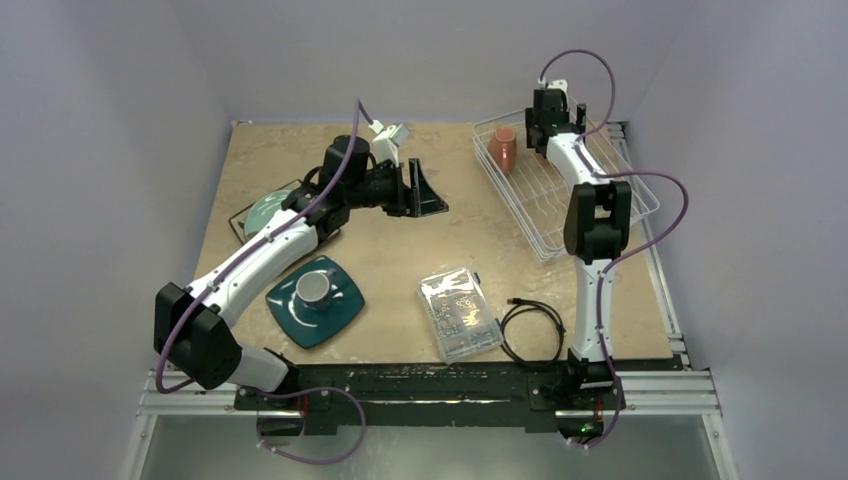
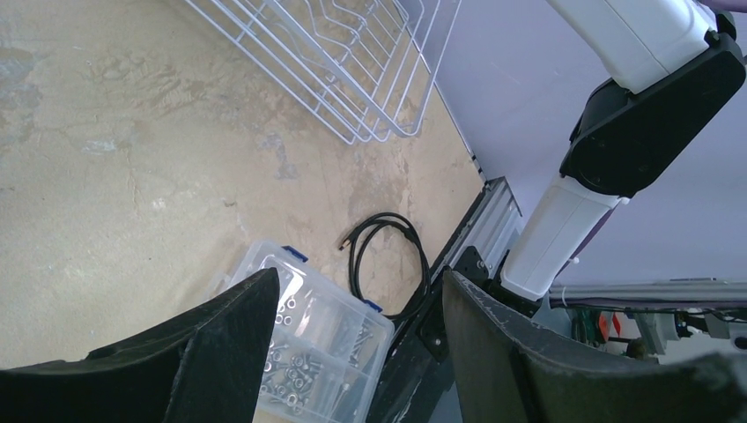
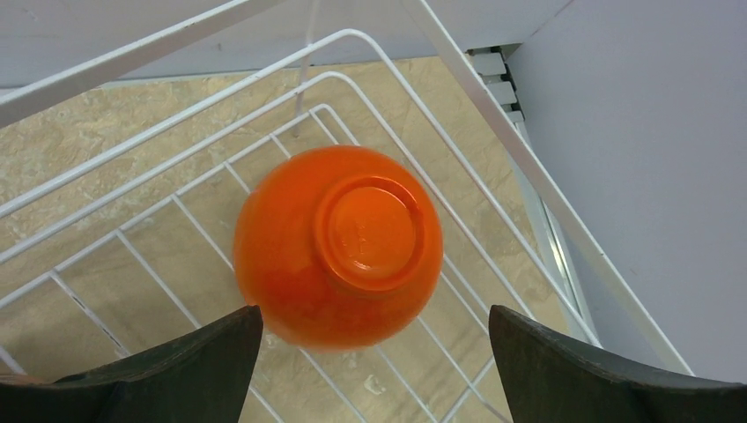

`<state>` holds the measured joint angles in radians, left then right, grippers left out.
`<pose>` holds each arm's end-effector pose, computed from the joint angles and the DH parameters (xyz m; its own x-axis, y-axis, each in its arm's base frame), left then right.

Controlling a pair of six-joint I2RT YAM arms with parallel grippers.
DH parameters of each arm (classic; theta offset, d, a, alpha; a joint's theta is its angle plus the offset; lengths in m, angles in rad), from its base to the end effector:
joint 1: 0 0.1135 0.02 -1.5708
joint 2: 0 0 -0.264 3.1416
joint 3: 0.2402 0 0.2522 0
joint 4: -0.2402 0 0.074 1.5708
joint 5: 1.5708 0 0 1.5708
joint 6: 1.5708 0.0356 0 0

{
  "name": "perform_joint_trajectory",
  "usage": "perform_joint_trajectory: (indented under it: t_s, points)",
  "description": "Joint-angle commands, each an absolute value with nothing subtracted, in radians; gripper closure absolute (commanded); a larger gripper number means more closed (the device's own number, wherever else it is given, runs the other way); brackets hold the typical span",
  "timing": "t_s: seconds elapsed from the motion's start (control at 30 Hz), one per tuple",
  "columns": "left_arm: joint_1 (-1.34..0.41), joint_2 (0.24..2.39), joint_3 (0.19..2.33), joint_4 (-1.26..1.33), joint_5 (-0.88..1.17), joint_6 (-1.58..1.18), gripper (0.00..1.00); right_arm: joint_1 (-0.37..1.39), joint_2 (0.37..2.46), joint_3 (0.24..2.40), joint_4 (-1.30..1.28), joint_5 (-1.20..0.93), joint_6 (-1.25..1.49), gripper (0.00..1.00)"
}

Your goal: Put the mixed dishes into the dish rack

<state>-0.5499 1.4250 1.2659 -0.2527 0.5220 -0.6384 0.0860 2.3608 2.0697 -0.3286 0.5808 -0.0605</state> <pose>0.2713 -0.1871 0.3532 -0.7761 -0.1301 -0.6170 0.4733 0.5264 -0.7064 0.5435 0.0273 0.2262 -0.6001 -0.1025 -0.7933 0.3375 0.8667 -0.3673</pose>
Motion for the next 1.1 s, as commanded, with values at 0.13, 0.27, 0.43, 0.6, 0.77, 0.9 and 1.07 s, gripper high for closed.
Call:
perform_joint_trajectory:
  t_s: [0.13,0.27,0.43,0.6,0.77,0.9,1.07]
  points:
    - [-0.542,1.439,1.289,-0.204,0.563,-0.669,0.33,0.095,2.355,2.136,-0.326,0.569,-0.049,0.01]
    - [-0.542,1.440,1.289,-0.197,0.572,-0.675,0.33,0.098,2.349,2.165,-0.353,0.557,-0.027,0.01]
    - [-0.539,1.437,1.289,-0.200,0.564,-0.666,0.33,0.104,2.268,2.142,-0.390,0.542,0.082,0.01]
    - [-0.529,1.430,1.305,-0.234,0.534,-0.627,0.33,0.106,2.039,1.875,-0.337,0.487,0.250,0.01]
    - [-0.515,1.411,1.312,-0.266,0.487,-0.581,0.33,0.116,1.757,1.547,-0.261,0.400,0.360,0.01]
    - [-0.508,1.416,1.329,-0.302,0.456,-0.551,0.33,0.117,1.616,1.408,-0.309,0.354,0.408,0.01]
    - [-0.489,1.424,1.336,-0.310,0.452,-0.547,0.33,0.121,1.491,1.353,-0.344,0.322,0.450,0.01]
